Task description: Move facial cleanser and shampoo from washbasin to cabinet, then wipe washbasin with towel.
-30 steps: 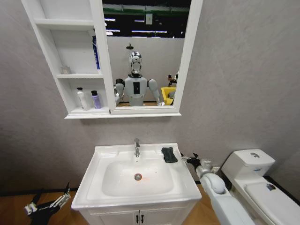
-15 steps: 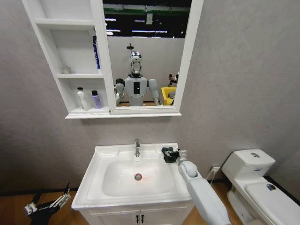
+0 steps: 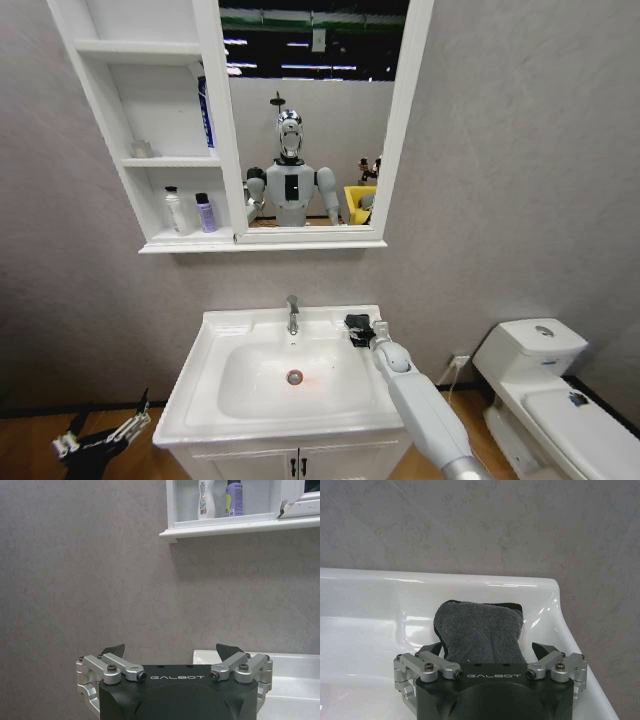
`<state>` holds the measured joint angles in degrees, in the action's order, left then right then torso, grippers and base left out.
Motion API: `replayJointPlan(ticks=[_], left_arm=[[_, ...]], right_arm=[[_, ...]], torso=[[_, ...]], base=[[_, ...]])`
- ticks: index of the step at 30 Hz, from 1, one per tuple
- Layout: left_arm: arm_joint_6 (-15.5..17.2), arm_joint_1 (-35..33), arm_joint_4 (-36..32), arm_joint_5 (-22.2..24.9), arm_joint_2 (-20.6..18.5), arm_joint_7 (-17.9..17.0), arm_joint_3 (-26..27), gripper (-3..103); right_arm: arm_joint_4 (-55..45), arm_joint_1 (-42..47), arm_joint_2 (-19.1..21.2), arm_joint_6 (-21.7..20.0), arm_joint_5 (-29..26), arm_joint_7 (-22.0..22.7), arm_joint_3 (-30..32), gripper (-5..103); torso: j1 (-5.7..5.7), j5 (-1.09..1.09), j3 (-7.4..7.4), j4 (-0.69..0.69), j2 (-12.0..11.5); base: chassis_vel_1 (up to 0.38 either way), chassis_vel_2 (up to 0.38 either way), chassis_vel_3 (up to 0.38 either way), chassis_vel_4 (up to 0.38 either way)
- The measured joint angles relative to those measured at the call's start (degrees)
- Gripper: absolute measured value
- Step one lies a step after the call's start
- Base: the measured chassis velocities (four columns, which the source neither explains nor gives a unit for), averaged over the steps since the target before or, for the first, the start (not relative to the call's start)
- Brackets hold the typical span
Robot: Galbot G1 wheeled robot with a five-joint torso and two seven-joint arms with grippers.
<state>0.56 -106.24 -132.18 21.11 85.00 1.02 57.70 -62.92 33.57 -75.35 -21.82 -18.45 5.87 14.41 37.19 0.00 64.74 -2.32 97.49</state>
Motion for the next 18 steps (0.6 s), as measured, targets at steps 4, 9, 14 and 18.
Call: replayJointPlan(ticks=[4, 9, 14, 18], left_arm=[[0.0, 0.0, 0.0, 0.0, 0.0, 0.0, 0.0, 100], [0.0, 0.0, 0.0, 0.0, 0.0, 0.0, 0.0, 100], [0.0, 0.0, 0.0, 0.0, 0.0, 0.0, 0.0, 100], [0.0, 0.0, 0.0, 0.0, 0.0, 0.0, 0.0, 100]], right_arm=[[1.9, -0.6, -0.3, 1.2, 1.4, -1.3, 0.3, 96], [5.6, -2.0, -1.2, 2.7, 2.6, -2.5, 0.5, 80], [8.4, -3.2, -2.0, 5.2, 4.7, -3.8, 0.7, 57], [8.6, -3.4, -2.3, 5.4, 4.8, -3.8, 0.7, 47]], torso=[[0.00, 0.00, 0.00, 0.00, 0.0], [0.00, 0.00, 0.00, 0.00, 0.0], [-0.02, -0.01, -0.01, 0.00, 0.0], [-0.02, -0.01, -0.01, 0.00, 0.0]], base=[[0.000, 0.000, 0.000, 0.000], [0.000, 0.000, 0.000, 0.000], [0.000, 0.000, 0.000, 0.000], [0.000, 0.000, 0.000, 0.000]])
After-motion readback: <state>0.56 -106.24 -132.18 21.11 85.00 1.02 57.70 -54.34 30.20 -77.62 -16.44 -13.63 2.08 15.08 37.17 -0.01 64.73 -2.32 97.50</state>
